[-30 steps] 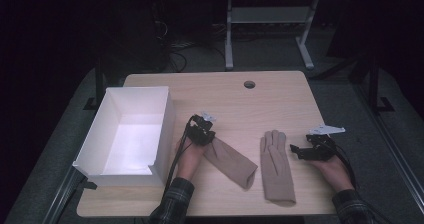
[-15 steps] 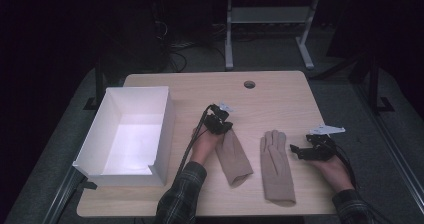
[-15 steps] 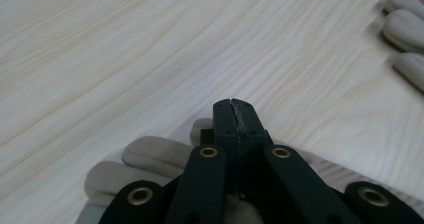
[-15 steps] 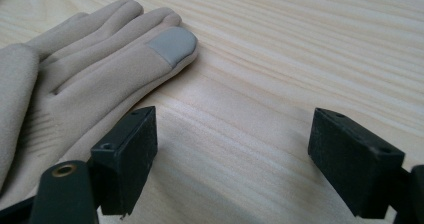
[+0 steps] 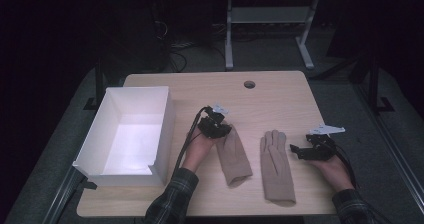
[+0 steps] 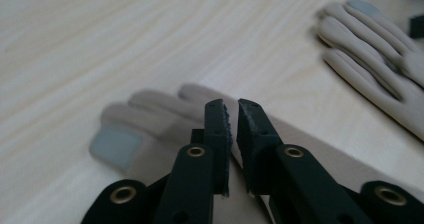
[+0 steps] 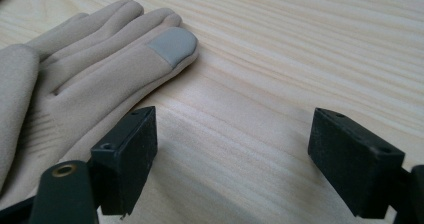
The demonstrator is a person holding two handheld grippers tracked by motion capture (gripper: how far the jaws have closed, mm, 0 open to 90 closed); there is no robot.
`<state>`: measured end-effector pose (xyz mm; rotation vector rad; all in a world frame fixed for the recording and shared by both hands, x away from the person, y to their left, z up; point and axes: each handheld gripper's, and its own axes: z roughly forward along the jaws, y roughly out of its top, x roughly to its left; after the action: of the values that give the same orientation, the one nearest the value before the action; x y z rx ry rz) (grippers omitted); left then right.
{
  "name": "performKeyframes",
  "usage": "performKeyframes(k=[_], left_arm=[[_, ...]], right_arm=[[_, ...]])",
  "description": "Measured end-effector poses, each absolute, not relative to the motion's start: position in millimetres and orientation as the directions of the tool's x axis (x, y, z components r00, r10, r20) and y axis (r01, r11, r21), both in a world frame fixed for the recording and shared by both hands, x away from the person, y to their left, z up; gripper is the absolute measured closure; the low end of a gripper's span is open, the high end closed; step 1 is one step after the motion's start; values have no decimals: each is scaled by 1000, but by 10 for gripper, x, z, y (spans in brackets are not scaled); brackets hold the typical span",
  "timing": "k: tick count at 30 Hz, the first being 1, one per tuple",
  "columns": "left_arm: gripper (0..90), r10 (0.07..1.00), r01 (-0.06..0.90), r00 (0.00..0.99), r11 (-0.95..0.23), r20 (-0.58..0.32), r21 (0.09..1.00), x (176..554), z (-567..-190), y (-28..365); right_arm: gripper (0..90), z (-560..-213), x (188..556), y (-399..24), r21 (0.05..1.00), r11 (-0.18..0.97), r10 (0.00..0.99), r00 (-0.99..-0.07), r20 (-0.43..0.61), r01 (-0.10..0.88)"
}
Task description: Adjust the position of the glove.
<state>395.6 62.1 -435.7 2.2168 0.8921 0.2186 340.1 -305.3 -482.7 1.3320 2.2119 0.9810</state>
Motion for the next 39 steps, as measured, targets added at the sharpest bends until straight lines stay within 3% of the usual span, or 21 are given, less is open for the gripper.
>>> performKeyframes(k=[7, 11, 16, 22, 29, 39], left_arm=[[800, 645, 542, 755, -513, -118, 666, 3650, -4365, 736], [755, 645, 546, 754, -509, -126, 665, 3509, -4389, 809], [629, 659, 567, 739, -499, -138, 655, 3452, -4446, 870], [591, 659, 569, 739, -497, -141, 656, 3374, -4517, 835], [889, 571, 509, 807, -543, -151, 667, 3202, -4493, 674], [898, 567, 521, 812, -600, -137, 608, 3128, -4566, 728]], right_arm=[[193, -4827, 3399, -3054, 727, 311, 875, -484, 33, 612], [193, -4827, 3400, -3054, 727, 311, 875, -484, 33, 612], [193, -4827, 3399, -3053, 727, 311, 875, -483, 33, 612], [193, -4827, 3401, -3054, 728, 314, 874, -485, 29, 609], [193, -4827, 3401, -3054, 728, 314, 874, -486, 29, 609], [193, -4827, 3400, -3054, 728, 313, 874, -485, 30, 609]])
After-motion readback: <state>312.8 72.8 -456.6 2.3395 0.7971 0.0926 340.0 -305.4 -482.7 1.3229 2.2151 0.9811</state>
